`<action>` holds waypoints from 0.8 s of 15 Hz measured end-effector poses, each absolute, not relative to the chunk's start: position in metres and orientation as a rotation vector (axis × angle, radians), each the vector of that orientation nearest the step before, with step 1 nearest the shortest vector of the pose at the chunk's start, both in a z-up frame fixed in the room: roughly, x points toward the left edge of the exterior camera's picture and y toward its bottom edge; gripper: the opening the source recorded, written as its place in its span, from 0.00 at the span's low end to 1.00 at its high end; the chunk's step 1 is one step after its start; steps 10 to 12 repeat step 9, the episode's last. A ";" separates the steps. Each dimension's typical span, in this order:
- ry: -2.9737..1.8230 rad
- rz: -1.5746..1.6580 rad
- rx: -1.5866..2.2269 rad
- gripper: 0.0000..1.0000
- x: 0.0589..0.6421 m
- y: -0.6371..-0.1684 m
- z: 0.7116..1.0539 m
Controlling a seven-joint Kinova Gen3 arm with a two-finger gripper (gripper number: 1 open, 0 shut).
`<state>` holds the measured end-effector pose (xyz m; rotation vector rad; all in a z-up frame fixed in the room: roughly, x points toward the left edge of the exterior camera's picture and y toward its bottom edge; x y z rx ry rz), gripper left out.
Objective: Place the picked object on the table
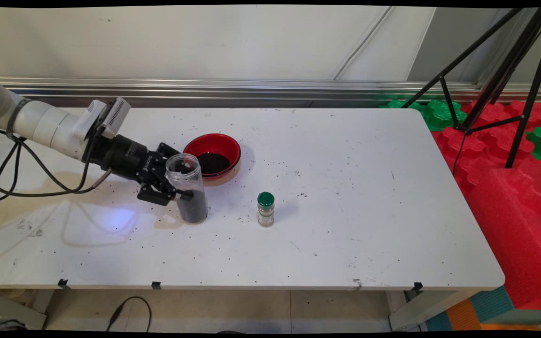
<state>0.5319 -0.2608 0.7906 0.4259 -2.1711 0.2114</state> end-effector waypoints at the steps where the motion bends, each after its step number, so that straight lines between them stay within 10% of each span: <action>1: -2.173 0.209 0.425 0.00 0.532 -0.261 0.789; 6: -2.181 0.197 0.418 0.00 0.532 -0.263 0.782; 7: -2.182 0.195 0.417 1.00 0.532 -0.264 0.781; 12: -2.183 0.193 0.414 1.00 0.532 -0.264 0.780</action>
